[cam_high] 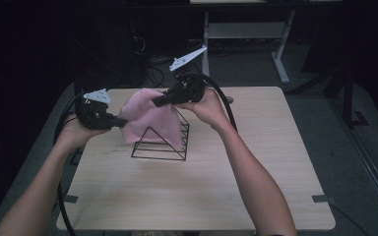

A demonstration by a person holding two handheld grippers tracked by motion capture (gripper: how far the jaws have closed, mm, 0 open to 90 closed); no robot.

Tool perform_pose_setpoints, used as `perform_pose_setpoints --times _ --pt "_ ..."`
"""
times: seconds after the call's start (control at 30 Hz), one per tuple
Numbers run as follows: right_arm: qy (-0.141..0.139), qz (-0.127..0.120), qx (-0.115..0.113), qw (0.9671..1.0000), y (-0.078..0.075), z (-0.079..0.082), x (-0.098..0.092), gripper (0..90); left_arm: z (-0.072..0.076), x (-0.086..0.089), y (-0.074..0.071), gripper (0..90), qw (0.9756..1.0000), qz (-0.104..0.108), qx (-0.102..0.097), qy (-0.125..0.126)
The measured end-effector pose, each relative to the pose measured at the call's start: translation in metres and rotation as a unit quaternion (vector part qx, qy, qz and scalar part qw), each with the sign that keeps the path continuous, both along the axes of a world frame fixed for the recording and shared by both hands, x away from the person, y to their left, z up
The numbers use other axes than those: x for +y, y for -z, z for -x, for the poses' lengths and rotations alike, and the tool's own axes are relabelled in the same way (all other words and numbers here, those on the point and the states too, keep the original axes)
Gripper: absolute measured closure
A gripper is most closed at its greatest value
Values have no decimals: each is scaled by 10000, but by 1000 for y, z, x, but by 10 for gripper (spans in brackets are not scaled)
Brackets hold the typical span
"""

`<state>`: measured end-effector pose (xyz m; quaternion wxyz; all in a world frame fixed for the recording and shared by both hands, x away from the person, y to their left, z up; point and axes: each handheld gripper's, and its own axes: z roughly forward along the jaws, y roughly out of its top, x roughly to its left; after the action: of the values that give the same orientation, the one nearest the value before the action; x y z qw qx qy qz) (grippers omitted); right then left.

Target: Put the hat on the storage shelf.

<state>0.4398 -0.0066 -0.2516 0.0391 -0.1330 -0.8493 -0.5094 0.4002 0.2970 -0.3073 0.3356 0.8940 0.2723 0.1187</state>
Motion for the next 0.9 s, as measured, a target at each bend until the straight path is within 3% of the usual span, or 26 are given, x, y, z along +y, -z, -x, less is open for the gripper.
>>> perform_pose_setpoints --times 0.27,0.5,0.77,0.9 --pt "7 81 108 9999 12 2 1 783 1 0 11 838 9999 -26 100 -12" --pt "15 164 167 9997 20 3 -2 782 2 -7 15 838 9997 -250 40 48" --pt "11 229 277 9994 33 2 -4 778 2 -6 28 835 9997 -171 188 22" --pt "-18 295 318 9991 38 2 0 779 1 -7 32 833 9991 -357 223 61"
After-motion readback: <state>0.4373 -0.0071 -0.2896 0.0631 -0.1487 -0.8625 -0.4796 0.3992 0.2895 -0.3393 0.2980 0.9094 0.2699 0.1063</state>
